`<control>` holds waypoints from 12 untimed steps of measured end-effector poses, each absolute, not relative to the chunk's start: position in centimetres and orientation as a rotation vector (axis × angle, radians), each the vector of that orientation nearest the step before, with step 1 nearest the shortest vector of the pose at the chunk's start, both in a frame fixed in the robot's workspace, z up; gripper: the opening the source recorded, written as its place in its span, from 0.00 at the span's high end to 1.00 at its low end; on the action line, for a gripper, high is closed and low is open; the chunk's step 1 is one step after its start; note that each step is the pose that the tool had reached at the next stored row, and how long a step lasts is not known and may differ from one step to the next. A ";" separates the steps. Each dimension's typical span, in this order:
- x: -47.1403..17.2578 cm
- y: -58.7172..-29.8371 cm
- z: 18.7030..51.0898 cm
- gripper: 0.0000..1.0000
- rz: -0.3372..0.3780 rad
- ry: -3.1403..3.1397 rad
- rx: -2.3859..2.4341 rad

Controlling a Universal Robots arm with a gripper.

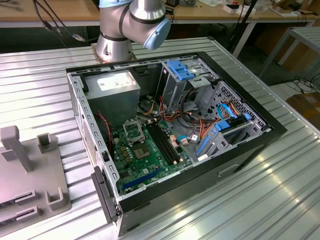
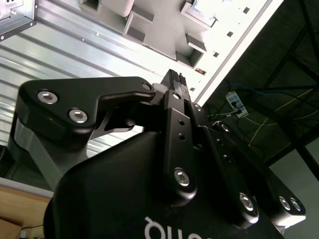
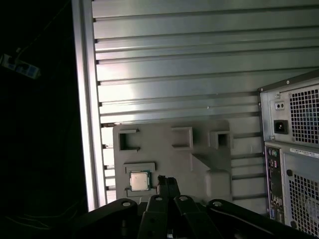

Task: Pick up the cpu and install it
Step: 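Reach for the cpu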

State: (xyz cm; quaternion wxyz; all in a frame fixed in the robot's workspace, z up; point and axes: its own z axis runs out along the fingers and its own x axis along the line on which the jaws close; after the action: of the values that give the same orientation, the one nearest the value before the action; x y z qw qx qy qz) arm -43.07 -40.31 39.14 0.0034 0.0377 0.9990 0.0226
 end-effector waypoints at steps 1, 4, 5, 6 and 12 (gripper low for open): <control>-43.2 -40.3 39.1 0.89 0.071 3.132 0.118; -43.6 -40.5 39.1 0.89 0.071 3.132 0.118; -43.7 -40.6 39.1 0.89 0.071 3.132 0.118; -43.7 -40.7 39.1 0.89 0.071 3.132 0.118; -44.0 -40.9 39.0 0.89 0.071 3.132 0.118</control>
State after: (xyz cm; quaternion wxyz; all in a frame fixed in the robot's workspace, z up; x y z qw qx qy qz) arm -44.03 -40.94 39.03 0.0034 0.0376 0.9990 0.0226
